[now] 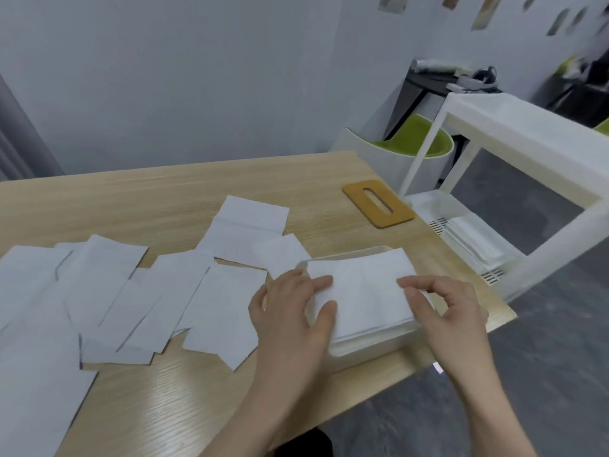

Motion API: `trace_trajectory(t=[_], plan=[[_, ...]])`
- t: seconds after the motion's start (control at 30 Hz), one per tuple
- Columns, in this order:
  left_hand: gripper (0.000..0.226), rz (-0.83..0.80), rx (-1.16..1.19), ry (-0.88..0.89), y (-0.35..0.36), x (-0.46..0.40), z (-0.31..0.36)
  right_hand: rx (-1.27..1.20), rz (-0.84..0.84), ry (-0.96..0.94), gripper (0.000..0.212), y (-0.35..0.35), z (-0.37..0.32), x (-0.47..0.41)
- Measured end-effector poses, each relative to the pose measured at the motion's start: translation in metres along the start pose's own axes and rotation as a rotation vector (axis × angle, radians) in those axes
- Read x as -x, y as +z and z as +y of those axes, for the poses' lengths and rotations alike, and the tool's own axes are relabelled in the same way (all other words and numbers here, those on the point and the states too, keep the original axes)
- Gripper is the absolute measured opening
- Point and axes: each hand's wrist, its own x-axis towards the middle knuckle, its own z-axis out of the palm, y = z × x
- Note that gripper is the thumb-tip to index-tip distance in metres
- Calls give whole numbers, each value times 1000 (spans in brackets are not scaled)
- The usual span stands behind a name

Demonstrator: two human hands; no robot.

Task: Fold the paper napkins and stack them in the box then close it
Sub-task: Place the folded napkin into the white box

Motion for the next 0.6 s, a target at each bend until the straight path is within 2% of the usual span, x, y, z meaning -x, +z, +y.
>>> trace_trajectory(t=[0.1,0.23,0.6], plan=[[39,-19,-148,74,7,2,-2,179,-8,-38,22,-1,12,-4],[39,-34,-325,118,11,5,-2,333,-52,-97,19,-2,24,-5],[41,-28,-543,216,10,9,-5,454,-117,-188,24,1,34,-4]])
